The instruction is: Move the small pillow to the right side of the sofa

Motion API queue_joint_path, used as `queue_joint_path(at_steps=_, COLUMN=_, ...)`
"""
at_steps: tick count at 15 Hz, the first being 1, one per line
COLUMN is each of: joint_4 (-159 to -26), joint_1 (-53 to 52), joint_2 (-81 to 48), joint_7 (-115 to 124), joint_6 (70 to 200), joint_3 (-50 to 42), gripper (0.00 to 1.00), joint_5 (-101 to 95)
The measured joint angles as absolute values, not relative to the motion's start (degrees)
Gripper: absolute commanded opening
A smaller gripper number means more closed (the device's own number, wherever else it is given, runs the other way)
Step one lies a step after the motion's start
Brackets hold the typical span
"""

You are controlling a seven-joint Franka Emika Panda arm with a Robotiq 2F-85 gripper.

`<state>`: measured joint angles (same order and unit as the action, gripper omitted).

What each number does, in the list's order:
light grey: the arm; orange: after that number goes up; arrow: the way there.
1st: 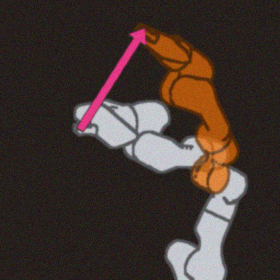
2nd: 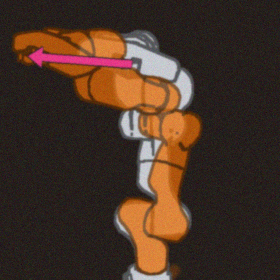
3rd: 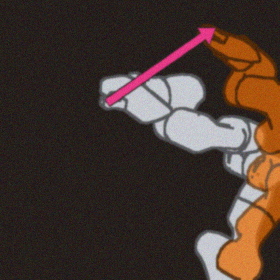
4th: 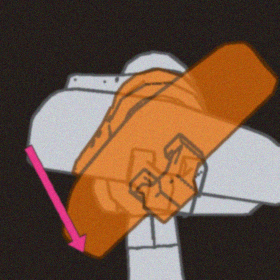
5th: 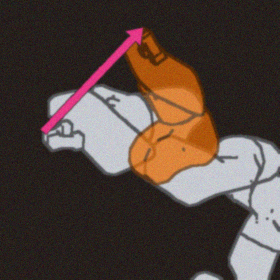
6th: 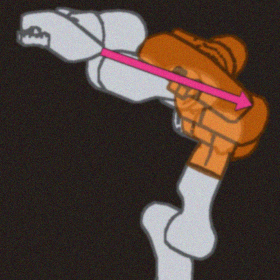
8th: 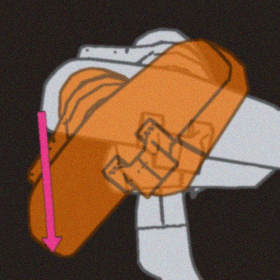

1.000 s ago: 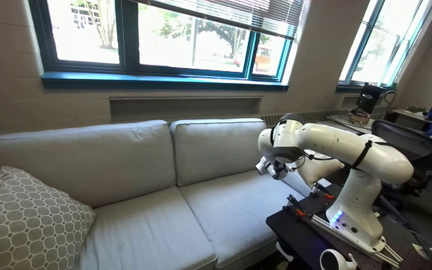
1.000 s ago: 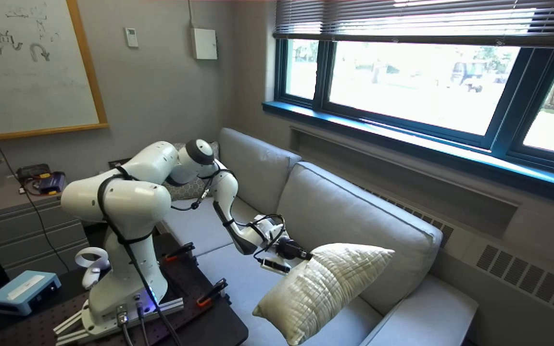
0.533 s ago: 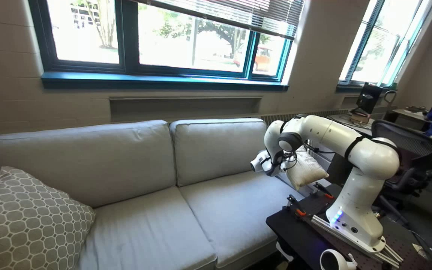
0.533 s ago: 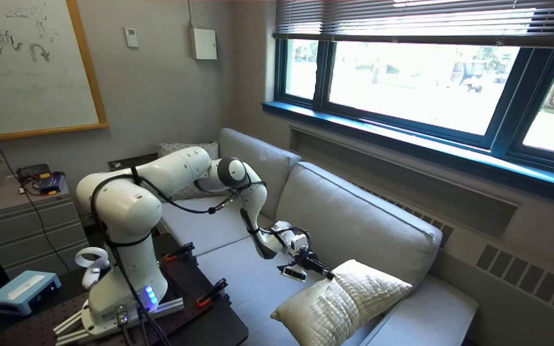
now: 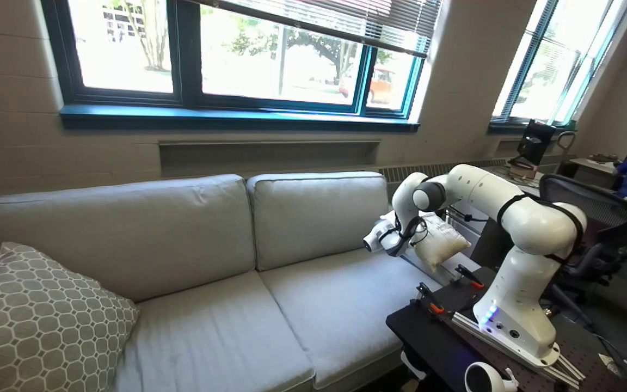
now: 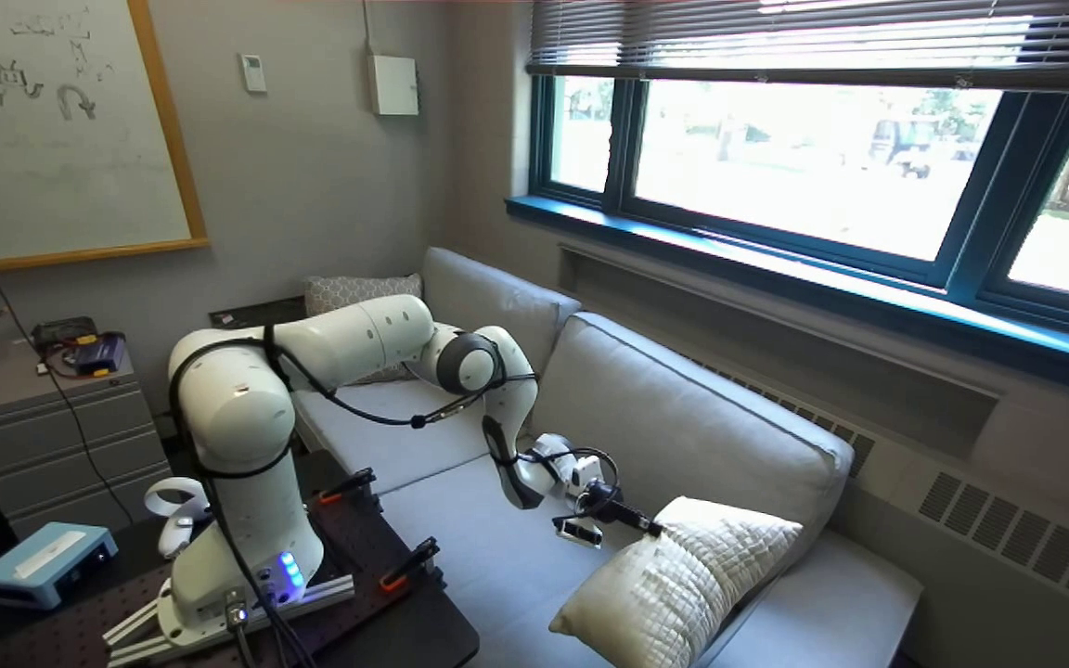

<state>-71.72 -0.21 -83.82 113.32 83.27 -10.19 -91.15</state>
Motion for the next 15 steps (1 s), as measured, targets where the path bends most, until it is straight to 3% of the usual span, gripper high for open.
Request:
queue_joint_path(at_steps=4, joint_4=-71.7, joint_1=3.7, joint_2=-83.9, joint_7=111.3, joint_6=83.3, joint_3=-5.7, gripper=0.06, joint_5=-94.4)
queue_joint_path(at_steps=15, joint_4=-72.4, joint_1=1.8, joint_2=-84.4, joint_7=108.5, joint_6=81.9, joint_3=-5.9, gripper=0.07, joint_5=-92.5)
